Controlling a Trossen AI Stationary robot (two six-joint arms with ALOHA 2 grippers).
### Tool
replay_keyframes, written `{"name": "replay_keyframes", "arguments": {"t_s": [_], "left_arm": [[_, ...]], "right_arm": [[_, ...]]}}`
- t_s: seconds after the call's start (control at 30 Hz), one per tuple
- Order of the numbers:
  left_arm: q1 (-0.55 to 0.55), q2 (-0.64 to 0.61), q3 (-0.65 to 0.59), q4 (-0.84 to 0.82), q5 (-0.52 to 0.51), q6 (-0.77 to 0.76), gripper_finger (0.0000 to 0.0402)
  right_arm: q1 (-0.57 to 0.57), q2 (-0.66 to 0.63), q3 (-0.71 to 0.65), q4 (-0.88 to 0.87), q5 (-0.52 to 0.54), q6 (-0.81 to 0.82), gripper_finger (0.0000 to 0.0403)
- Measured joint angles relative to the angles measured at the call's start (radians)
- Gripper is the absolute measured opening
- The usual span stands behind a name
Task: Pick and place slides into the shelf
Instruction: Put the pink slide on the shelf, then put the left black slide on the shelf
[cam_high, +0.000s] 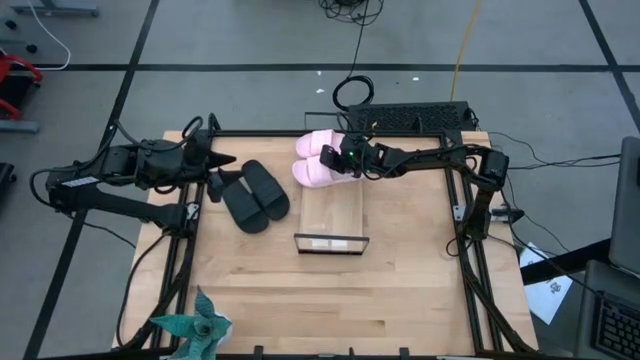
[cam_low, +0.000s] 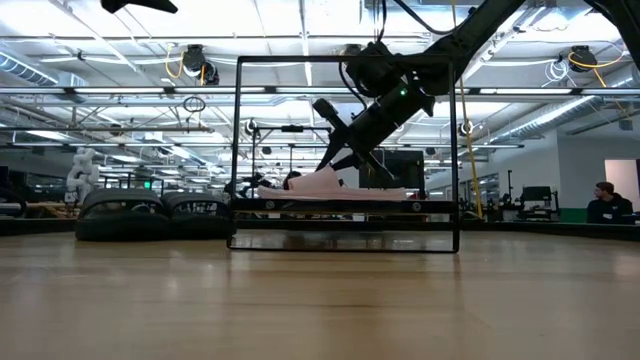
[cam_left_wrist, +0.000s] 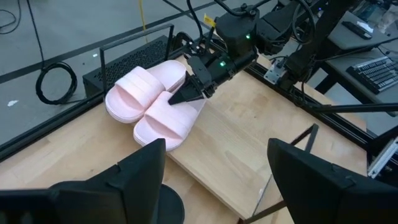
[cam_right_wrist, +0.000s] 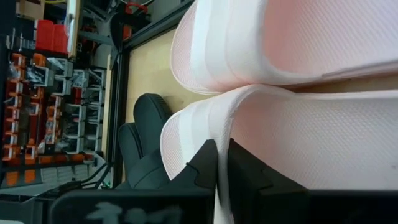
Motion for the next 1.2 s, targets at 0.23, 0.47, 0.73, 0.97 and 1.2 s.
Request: {"name": "replay_keyframes", "arguments": {"t_s": [0.23, 0.47, 0.73, 0.97, 1.2], "left_arm": [[0.000, 0.000, 0.000, 0.000, 0.015, 0.005, 0.0285], [0.000, 0.000, 0.000, 0.000, 0.018, 0.005, 0.0285], [-0.002, 0.000, 0.000, -0.001, 0.018, 0.004, 0.0285], [-0.002, 0.000, 0.000, 0.000, 0.018, 0.004, 0.0285], [-0.002, 0.000, 0.000, -0.001, 0.018, 0.005, 0.0285]], "right_arm": [[0.000, 0.001, 0.000, 0.030, 0.000, -0.010, 0.0039], [0.000, 0.001, 0.000, 0.028, -0.002, -0.011, 0.0053], [0.000, -0.014, 0.000, -0.013, -0.011, -0.029, 0.0054], [-0.007, -0.117, 0.000, -0.109, 0.051, -0.120, 0.0054], [-0.018, -0.228, -0.026, -0.280, 0.121, -0.155, 0.0054]]}}
